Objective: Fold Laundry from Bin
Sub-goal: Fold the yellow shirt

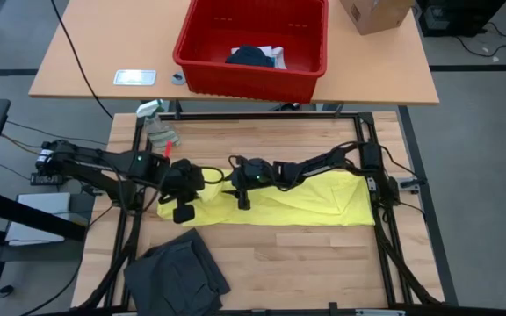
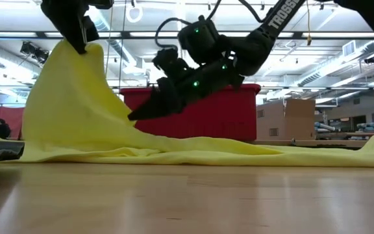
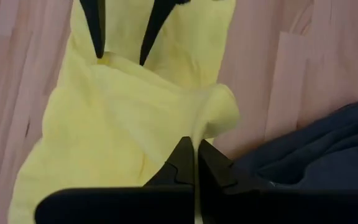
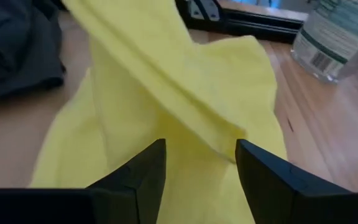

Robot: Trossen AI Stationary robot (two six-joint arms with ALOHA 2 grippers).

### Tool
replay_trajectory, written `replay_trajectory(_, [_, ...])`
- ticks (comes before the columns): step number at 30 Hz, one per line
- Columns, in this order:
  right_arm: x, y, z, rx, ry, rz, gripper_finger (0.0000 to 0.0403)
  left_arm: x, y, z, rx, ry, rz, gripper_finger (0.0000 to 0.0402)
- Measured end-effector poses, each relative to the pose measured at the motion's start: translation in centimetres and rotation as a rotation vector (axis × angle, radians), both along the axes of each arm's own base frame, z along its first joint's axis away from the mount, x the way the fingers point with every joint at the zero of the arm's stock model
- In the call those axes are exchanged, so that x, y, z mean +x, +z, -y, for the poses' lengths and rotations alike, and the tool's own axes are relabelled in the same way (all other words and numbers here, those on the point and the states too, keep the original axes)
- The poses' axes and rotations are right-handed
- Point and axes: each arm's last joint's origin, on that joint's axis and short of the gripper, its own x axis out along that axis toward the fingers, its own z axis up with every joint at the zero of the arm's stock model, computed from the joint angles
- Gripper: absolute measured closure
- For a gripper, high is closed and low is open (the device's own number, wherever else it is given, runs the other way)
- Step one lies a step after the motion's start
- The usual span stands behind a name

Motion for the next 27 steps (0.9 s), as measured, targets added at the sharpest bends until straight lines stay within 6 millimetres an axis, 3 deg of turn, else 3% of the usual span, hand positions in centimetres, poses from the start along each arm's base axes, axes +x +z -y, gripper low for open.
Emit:
replay_trajectory(19, [0.3,0.6,0.0,-0.198,0.054,0.072,0.0201,-0.2,0.2,0.0,-0.034,0.074,-0.011,0.0398])
replay_trajectory(27, [1.0,-1.6,0.5,-0.186,0.060,0.043,0.0201,-0.1,0.3,-0.1,-0.043,0.091,-0.008,0.0396])
